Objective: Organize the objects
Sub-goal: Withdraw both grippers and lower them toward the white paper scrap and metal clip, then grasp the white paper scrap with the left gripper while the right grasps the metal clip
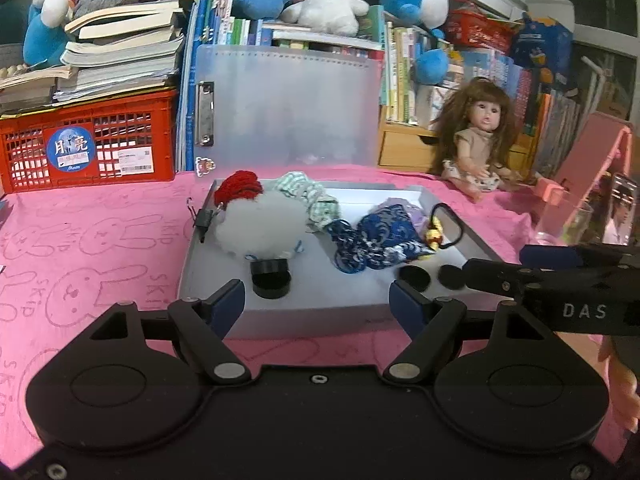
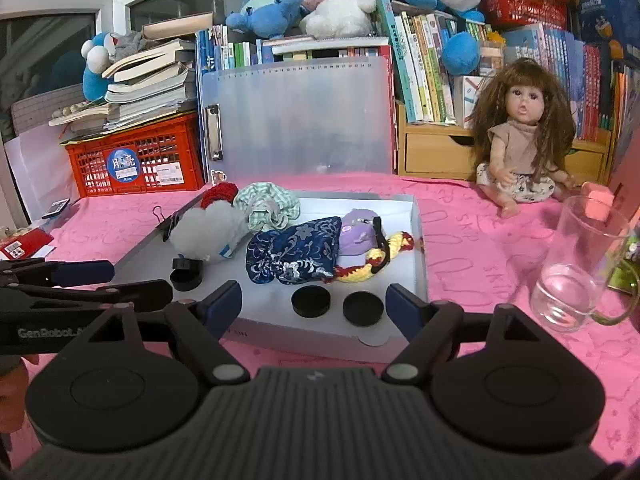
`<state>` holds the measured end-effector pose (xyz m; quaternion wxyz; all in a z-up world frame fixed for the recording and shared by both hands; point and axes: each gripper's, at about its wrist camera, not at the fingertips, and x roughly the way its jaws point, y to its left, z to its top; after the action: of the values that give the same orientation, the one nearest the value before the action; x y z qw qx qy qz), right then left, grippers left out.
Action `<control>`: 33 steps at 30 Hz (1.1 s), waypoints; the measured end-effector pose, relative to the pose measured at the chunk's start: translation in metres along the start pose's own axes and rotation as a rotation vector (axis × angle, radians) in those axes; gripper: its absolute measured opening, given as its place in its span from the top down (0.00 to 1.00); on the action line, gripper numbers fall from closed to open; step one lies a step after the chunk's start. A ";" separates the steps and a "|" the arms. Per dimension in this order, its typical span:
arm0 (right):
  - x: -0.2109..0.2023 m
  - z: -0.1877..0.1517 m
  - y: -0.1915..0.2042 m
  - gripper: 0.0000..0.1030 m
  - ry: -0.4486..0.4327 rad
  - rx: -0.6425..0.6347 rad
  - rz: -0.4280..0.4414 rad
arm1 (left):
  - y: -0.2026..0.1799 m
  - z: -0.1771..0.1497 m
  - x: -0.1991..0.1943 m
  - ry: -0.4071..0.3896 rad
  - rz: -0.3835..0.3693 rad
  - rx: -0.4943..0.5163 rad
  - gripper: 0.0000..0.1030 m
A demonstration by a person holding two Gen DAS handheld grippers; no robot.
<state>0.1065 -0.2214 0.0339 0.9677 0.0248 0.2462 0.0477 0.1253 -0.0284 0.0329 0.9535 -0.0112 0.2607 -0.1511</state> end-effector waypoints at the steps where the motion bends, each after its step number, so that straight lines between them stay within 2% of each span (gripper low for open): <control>1: -0.002 -0.001 -0.001 0.15 -0.002 0.000 -0.002 | -0.001 -0.001 -0.003 -0.001 -0.005 0.005 0.24; 16: -0.024 -0.032 -0.013 0.14 0.021 0.004 -0.042 | -0.021 -0.037 -0.033 0.036 -0.085 0.066 0.25; 25: -0.028 -0.051 -0.012 0.13 0.057 -0.023 -0.052 | -0.037 -0.052 -0.042 0.041 -0.131 0.122 0.35; 33: -0.030 -0.061 -0.012 0.14 0.073 -0.018 -0.047 | -0.038 -0.059 -0.036 0.082 -0.143 0.098 0.44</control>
<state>0.0521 -0.2351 -0.0059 0.9592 0.0084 0.2812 0.0281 0.0551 -0.0504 0.0033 0.9282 0.0231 0.2902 -0.2316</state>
